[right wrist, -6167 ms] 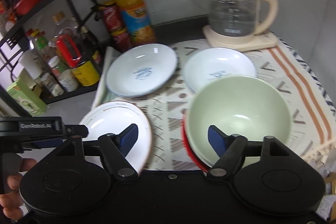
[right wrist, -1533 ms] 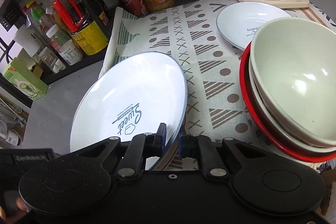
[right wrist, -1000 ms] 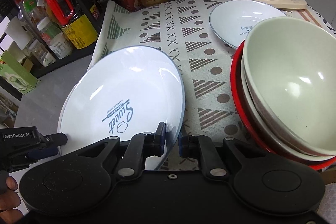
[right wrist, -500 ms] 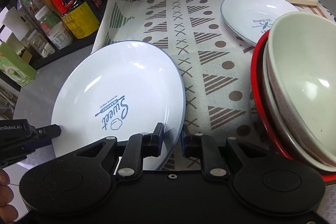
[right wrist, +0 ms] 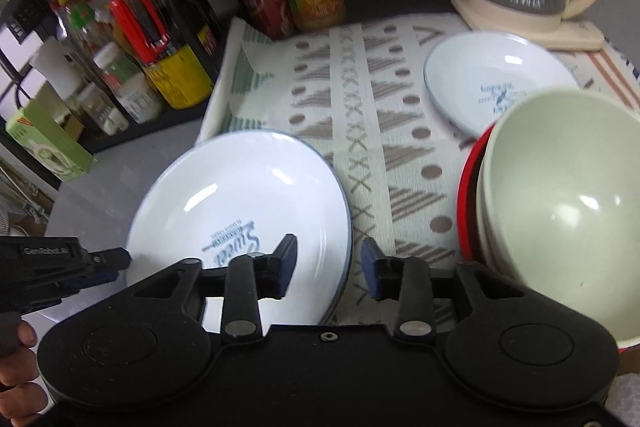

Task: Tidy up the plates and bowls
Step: 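Move both grippers to the white 'BAKERY' plate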

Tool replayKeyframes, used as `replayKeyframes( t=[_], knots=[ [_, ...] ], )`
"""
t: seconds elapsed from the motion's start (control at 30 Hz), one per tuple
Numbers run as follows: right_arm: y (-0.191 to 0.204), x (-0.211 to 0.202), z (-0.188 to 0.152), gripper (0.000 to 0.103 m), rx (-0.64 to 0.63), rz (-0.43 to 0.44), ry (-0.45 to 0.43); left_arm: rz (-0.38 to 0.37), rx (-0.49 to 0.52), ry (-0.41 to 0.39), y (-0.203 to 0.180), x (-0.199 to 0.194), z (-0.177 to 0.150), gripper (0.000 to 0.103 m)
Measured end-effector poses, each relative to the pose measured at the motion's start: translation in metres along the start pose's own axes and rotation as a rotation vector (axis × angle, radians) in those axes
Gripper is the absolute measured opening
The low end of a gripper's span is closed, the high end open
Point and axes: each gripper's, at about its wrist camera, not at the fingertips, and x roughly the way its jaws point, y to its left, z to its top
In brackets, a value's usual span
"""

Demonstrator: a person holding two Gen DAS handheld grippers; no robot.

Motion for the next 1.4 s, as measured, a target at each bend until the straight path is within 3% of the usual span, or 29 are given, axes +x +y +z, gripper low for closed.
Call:
replayKeyframes(
  t=[0.13,0.33,0.7,1.07,1.4],
  knots=[
    [-0.002,-0.021,0.007,0.056,-0.014,0.013,-0.07,0.001,0.037,-0.03,-0.011,-0.013,-0.004,0.055],
    [-0.014,-0.047,0.018,0.077,-0.003,0.017,-0.137,-0.023,0.083,-0.06,-0.03,-0.026,-0.009,0.067],
    [-0.055,-0.08,0.025,0.093,0.075,-0.049,-0.221,-0.086,0.19,-0.045,-0.08,-0.026,-0.014,0.071],
    [-0.114,-0.095,0.032,0.096,0.192,-0.131,-0.268,-0.148,0.292,0.004,-0.147,-0.003,-0.017,0.071],
    [-0.165,-0.083,0.053,0.096,0.267,-0.155,-0.249,-0.167,0.326,0.043,-0.196,0.028,0.003,0.071]
  ],
)
